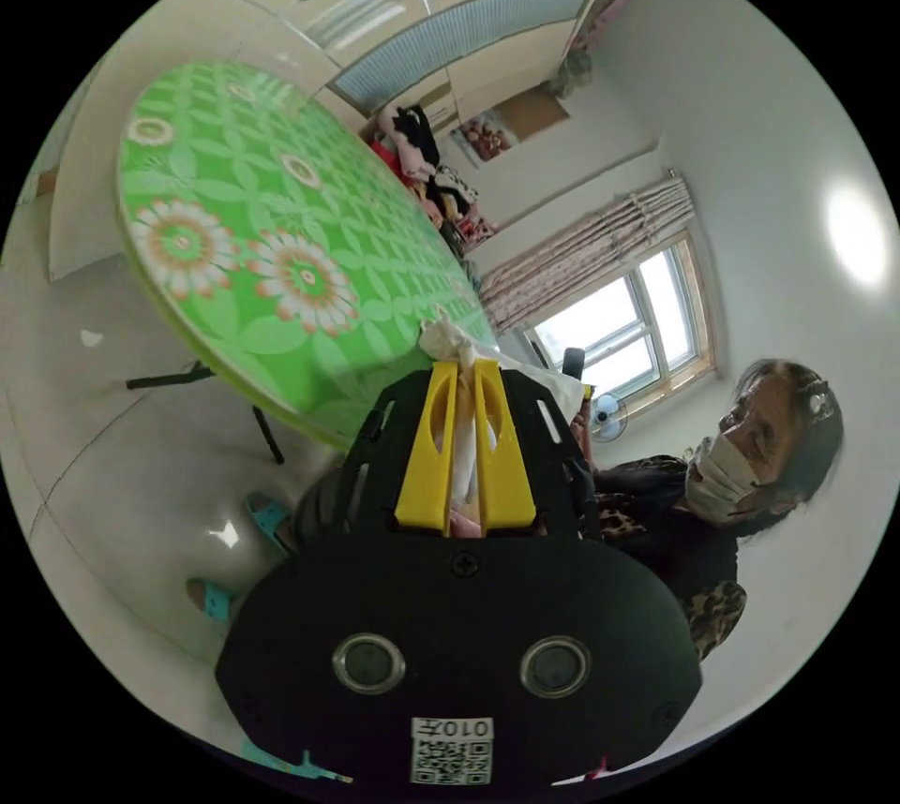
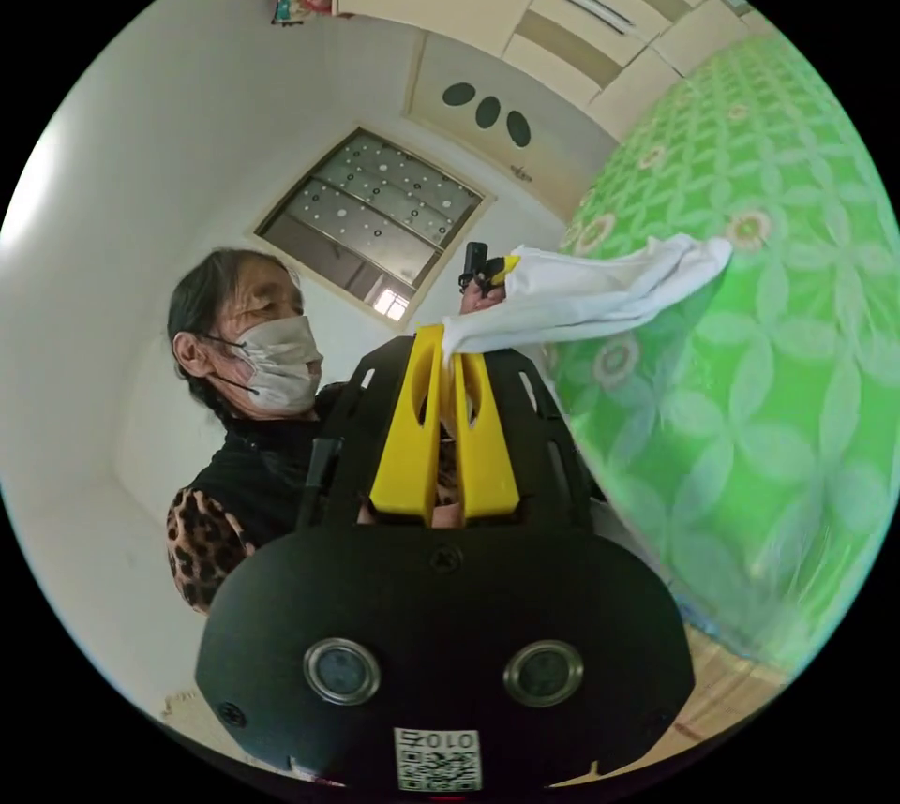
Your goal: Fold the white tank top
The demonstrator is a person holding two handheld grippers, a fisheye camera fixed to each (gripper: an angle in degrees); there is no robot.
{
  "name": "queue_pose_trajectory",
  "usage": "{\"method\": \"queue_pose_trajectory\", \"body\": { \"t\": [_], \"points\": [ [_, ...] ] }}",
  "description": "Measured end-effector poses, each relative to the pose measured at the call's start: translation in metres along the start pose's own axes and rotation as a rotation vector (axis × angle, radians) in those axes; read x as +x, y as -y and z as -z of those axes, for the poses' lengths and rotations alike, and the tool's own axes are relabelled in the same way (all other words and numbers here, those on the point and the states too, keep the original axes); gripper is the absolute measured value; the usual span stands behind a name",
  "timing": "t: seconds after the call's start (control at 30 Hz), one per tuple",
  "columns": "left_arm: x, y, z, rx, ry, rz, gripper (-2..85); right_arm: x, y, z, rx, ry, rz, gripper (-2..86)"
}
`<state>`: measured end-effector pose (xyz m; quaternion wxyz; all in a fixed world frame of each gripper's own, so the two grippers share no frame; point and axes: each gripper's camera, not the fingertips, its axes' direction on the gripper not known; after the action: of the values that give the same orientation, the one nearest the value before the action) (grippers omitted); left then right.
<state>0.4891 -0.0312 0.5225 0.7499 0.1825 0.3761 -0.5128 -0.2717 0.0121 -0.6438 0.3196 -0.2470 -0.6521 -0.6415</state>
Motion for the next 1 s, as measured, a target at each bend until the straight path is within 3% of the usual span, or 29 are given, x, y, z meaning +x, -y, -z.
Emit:
{"method": "queue_pose_trajectory", "body": {
  "t": [0.2, 0.4, 0.67, 1.0],
  "points": [
    [-0.048, -0.026, 0.092, 0.094, 0.010, 0.134, 1.1, -0.033, 0.176, -0.049, -0.173, 0.088, -0.062, 4.1],
    [-0.050, -0.117, 0.184, 0.290, 0.068, 0.376, 1.1, -0.080, 0.320, -0.125, -0.418, 0.241, -0.105, 4.1],
    [0.031, -0.290, 0.258, 0.573, 0.142, 0.670, 1.0, -0.168, 0.454, -0.245, -0.686, 0.415, -0.185, 4.0],
    [0.106, -0.489, 0.304, 0.957, 0.183, 0.794, 1.0, -0.325, 0.577, -0.430, -0.973, 0.493, -0.245, 4.2]
  ]
}}
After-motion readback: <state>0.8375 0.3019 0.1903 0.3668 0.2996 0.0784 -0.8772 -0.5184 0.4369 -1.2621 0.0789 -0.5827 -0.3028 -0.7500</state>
